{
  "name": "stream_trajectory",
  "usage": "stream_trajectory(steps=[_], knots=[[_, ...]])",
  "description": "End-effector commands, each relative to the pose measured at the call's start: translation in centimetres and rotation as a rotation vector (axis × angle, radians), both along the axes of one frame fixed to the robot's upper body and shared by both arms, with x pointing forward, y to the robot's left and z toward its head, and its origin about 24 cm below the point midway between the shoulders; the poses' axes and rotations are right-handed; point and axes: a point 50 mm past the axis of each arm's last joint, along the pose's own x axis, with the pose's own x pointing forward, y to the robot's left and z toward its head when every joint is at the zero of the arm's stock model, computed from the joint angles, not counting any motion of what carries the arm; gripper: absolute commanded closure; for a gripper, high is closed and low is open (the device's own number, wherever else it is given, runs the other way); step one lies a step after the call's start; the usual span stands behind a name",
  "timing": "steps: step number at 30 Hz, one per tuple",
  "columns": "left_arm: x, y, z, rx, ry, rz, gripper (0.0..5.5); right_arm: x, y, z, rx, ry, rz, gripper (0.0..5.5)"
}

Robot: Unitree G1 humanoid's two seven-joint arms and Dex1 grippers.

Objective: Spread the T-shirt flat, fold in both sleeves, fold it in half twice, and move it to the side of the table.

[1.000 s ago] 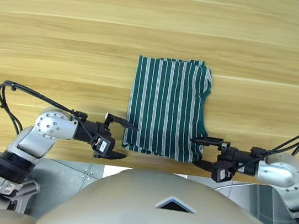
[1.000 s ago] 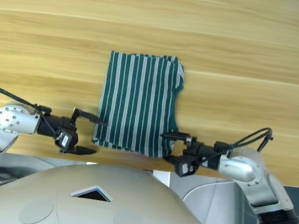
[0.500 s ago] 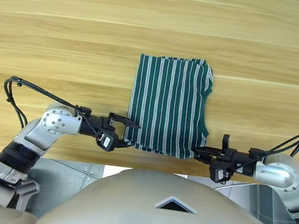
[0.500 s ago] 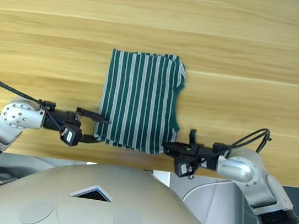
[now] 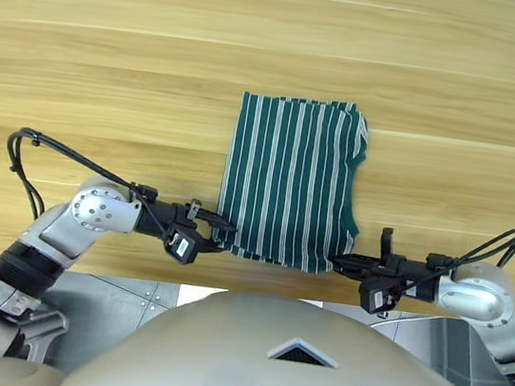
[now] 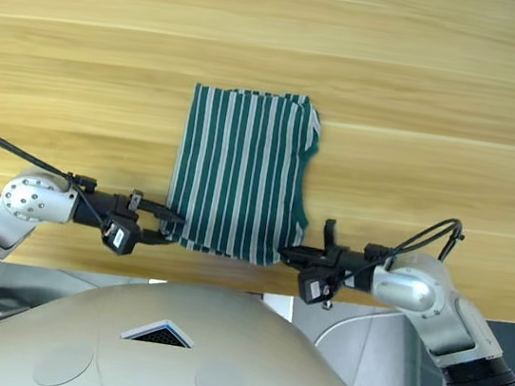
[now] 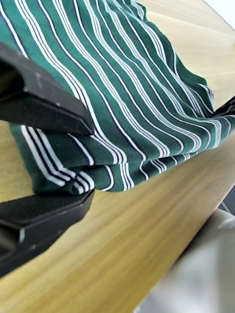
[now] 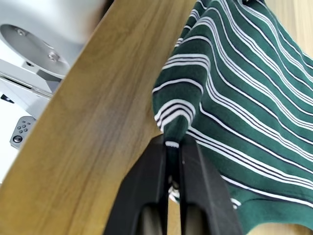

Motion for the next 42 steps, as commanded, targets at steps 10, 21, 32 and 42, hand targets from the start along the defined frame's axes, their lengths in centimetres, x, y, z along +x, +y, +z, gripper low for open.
stream_trajectory(steps=[10, 21, 32, 42], knots=[[0.0, -0.8, 1.1, -0.024, 0.025, -0.024, 5.43, -0.2, -0.2, -0.2, -0.027, 0.023, 0.011, 5.43], [-1.3, 0.0, 4.1, -0.163, 0.168, -0.032, 5.45, -1.5, -1.9, 3.4, 0.098, 0.062, 0.062, 5.43], [1.5, 1.4, 3.0, -0.274, 0.133, 0.192, 5.45, 1.0, -2.3, 4.5, 0.149, -0.076, -0.08, 5.43], [6.1, 0.7, 3.3, -0.406, 0.009, 0.356, 5.45, 7.7, -1.3, 6.1, 0.188, -0.338, -0.289, 5.44]])
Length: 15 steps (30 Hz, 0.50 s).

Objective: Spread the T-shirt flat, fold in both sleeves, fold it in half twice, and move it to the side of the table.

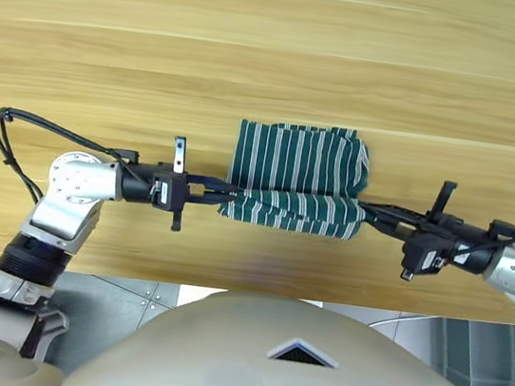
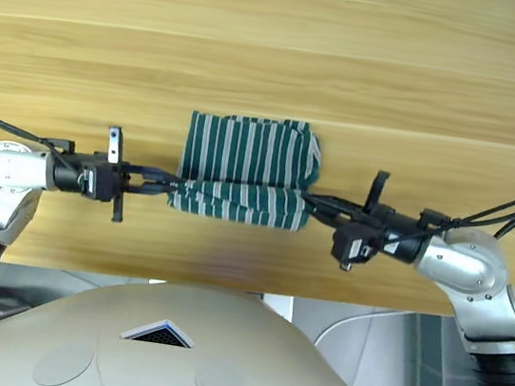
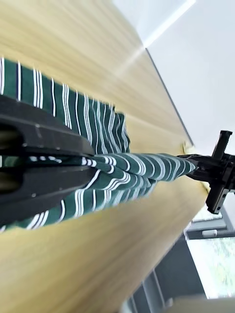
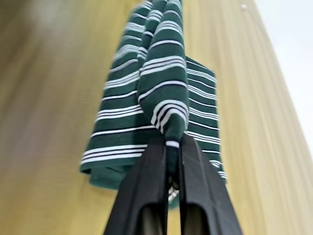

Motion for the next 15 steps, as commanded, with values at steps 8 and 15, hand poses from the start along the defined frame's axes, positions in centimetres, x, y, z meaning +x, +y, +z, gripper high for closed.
stream_trajectory(steps=[8, 15], knots=[[6.5, -0.7, -0.5, 0.02, -0.122, 0.234, 5.45, 7.2, 1.1, 0.1, -0.016, -0.206, -0.203, 5.44], [9.8, -1.4, -1.7, 0.091, -0.158, 0.336, 5.45, 10.3, 2.3, -2.1, -0.075, -0.232, -0.258, 5.44]])
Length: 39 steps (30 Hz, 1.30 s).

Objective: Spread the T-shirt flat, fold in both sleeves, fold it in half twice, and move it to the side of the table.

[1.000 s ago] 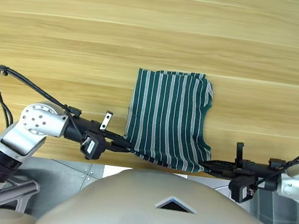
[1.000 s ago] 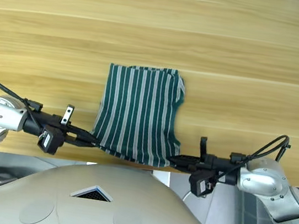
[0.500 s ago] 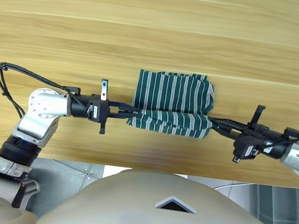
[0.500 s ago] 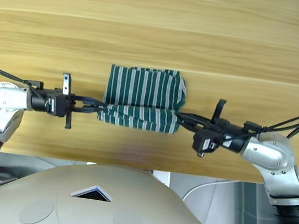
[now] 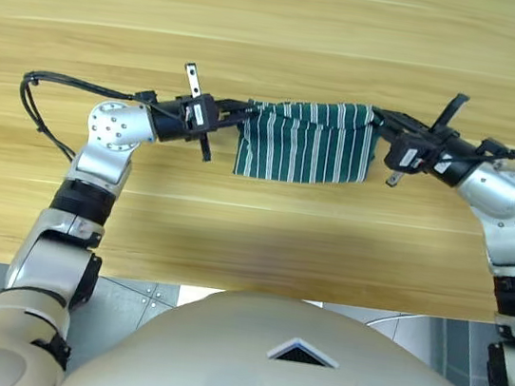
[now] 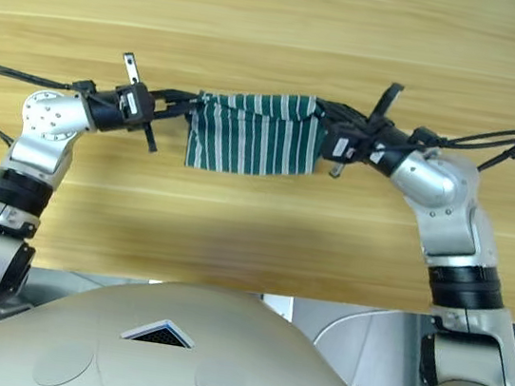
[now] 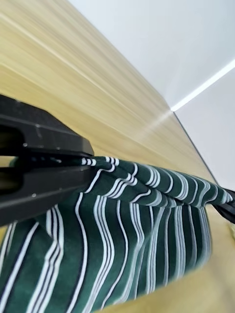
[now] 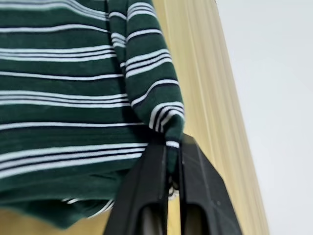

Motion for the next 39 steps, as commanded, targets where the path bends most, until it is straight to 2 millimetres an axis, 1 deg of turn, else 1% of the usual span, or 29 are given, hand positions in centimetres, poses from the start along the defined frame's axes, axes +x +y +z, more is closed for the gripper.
stream_trajectory(steps=[1, 6, 9, 11, 15, 18, 20, 21, 22, 24, 26, 29, 30, 31, 32, 33, 34, 35, 37, 39], knots=[[2.0, -0.4, -0.4, 0.048, -0.025, 0.059, 5.45, 2.0, 0.7, -1.5, -0.043, -0.005, -0.035, 5.44], [4.3, -1.0, -1.3, 0.133, -0.065, 0.14, 5.45, 3.5, 1.4, -4.0, -0.087, 0.016, -0.068, 5.44], [5.4, -2.1, -1.9, 0.177, -0.084, 0.191, 5.45, 4.2, 1.7, -5.8, -0.137, 0.03, -0.098, 5.44], [5.9, -2.7, -2.4, 0.231, -0.103, 0.212, 5.45, 4.3, 2.0, -6.9, -0.17, 0.051, -0.103, 5.44], [6.0, -3.7, -3.7, 0.324, -0.083, 0.208, 5.45, 4.1, 2.2, -8.9, -0.215, 0.094, -0.108, 5.44], [5.6, -3.7, -5.0, 0.382, 0.029, 0.194, 5.45, 3.8, 2.2, -9.7, -0.215, 0.132, -0.105, 5.44], [5.3, -3.5, -5.7, 0.416, 0.1, 0.185, 5.04, 3.7, 2.1, -9.9, -0.203, 0.151, -0.113, 5.44], [5.1, -3.3, -6.1, 0.443, 0.128, 0.181, 4.96, 3.7, 2.0, -9.9, -0.186, 0.158, -0.121, 5.08], [5.0, -3.1, -6.3, 0.462, 0.15, 0.18, 4.77, 3.8, 1.8, -9.8, -0.161, 0.166, -0.13, 4.9], [5.3, -2.7, -6.3, 0.458, 0.182, 0.216, 4.55, 4.0, 1.6, -9.2, -0.074, 0.181, -0.156, 4.64], [5.9, -2.2, -5.8, 0.425, 0.202, 0.296, 4.3, 5.1, 1.0, -7.8, 0.057, 0.183, -0.241, 4.36], [7.5, -1.0, -4.4, 0.357, 0.199, 0.482, 3.89, 6.9, -0.2, -5.8, 0.299, 0.214, -0.41, 3.89], [8.0, -0.6, -4.0, 0.335, 0.196, 0.545, 3.85, 7.3, -0.5, -5.3, 0.373, 0.23, -0.444, 3.84], [8.5, -0.2, -3.4, 0.29, 0.207, 0.611, 3.62, 7.9, -0.8, -4.7, 0.464, 0.246, -0.488, 3.57], [8.9, 0.1, -3.0, 0.252, 0.224, 0.656, 3.53, 8.5, -1.1, -4.2, 0.544, 0.263, -0.522, 3.45], [9.1, 0.2, -2.7, 0.198, 0.258, 0.69, 3.43, 9.0, -1.4, -3.8, 0.64, 0.29, -0.561, 3.28], [9.3, 0.2, -2.4, 0.143, 0.294, 0.714, 3.43, 9.5, -1.6, -3.5, 0.724, 0.318, -0.593, 3.19], [9.5, 0.2, -2.2, 0.093, 0.328, 0.731, 3.43, 9.8, -1.8, -3.3, 0.793, 0.34, -0.62, 2.96], [9.7, -0.1, -1.8, -0.086, 0.447, 0.764, 3.43, 10.2, -2.1, -3.4, 0.904, 0.4, -0.663, 2.66], [9.8, -0.6, -1.5, -0.254, 0.57, 0.752, 3.43, 10.4, -2.2, -3.6, 0.963, 0.435, -0.688, 2.28]])
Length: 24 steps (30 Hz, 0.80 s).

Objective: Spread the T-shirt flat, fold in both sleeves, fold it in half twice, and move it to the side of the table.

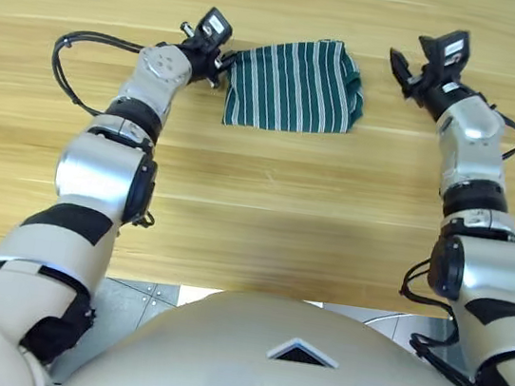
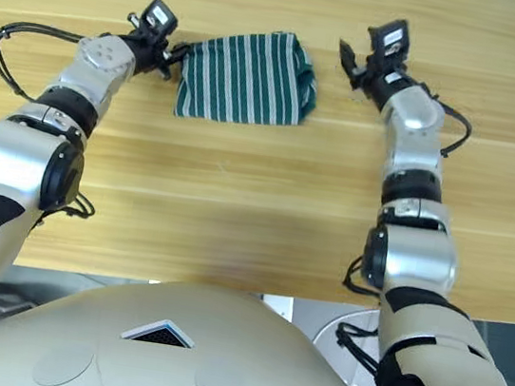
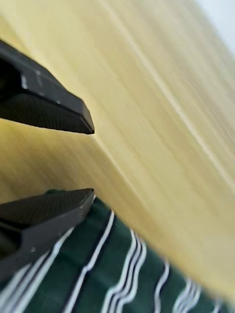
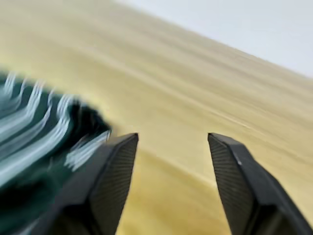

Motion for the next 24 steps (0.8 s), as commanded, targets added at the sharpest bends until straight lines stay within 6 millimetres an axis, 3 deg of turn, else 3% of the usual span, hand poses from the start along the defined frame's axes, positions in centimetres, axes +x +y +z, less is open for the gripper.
stream_trajectory(steps=[1, 3, 7, 13, 17, 24], knots=[[0.5, -1.3, 0.9, -0.334, 0.085, 0.043, 3.43, 0.4, 0.1, -0.4, 0.124, 0.051, -0.039, 2.12], [0.7, -1.7, 1.7, -0.548, 0.098, 0.056, 3.43, 0.4, 0.1, -0.1, 0.156, 0.014, -0.035, 1.73], [1.9, -0.7, 5.4, -0.944, -0.129, 0.054, 3.43, 0.5, 0.4, 1.5, 0.137, -0.145, -0.007, 0.95], [1.7, 1.7, 7.4, -1.289, -0.322, 0.051, 3.6, 0.3, 2.6, 3.1, 0.048, -0.33, 0.082, 0.1], [0.2, 2.2, 7.0, -1.18, -0.436, -0.165, 4.21, -0.2, 5.5, 3.4, -0.157, -0.438, 0.203, 0.1], [-3.6, 1.5, 4.6, -0.84, -0.476, -0.602, 5.38, 0.1, 8.6, 3.4, -0.501, -0.515, 0.347, 1.35]])
